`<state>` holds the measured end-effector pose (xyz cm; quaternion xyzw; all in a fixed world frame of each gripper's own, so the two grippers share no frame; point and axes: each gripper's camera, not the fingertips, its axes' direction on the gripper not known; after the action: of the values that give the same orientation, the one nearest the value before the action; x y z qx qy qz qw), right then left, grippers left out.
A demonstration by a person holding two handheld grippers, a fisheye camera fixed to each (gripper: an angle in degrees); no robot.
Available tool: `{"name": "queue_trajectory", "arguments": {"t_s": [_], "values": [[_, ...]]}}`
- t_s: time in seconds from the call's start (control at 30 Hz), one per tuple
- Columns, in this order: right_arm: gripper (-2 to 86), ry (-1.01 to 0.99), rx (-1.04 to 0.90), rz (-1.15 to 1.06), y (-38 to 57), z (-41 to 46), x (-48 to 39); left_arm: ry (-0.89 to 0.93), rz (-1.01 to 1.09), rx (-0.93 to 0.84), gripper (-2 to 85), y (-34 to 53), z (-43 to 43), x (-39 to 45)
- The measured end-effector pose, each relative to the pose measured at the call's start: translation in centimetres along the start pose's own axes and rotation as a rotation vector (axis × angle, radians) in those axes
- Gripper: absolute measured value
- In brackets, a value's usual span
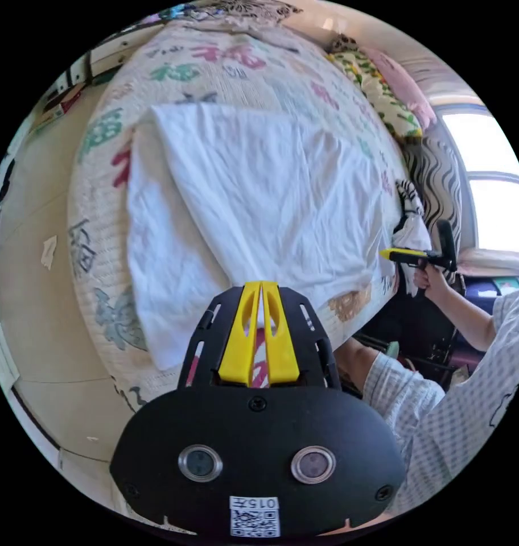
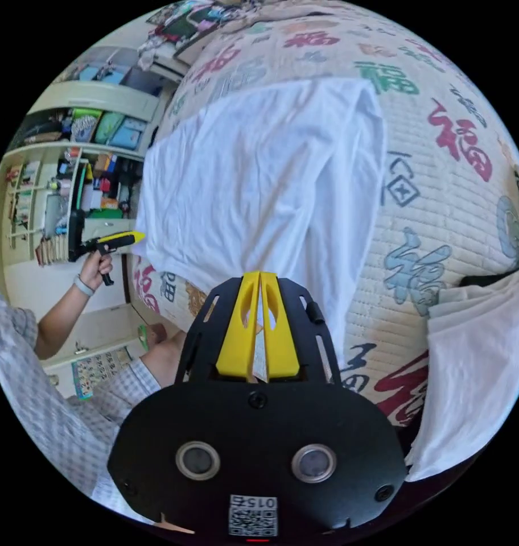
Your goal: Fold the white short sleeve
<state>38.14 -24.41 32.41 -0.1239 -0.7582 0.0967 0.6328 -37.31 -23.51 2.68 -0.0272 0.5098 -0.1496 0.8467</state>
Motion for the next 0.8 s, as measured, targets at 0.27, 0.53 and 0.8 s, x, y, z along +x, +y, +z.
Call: {"name": "queue_trajectory", "arguments": {"t_s": [0.27,0.53,0.8], "values": [[7.3,-0.035,0.276,0.137,-11.4,-8.5,6.3,0.058,-0.173,0.244,8.0,-11.3,-6.8,-9.6],[2.0,-0.042,0.071,0.267,-18.1,-4.3,9.1,0.057,-0.268,0.08,4.3,-15.8,-2.8,-12.3],[0.3,-0.053,0.152,0.302,-18.1,-7.6,12.4,0.128,-0.271,0.133,0.2,-13.9,-6.6,-15.2]]}}
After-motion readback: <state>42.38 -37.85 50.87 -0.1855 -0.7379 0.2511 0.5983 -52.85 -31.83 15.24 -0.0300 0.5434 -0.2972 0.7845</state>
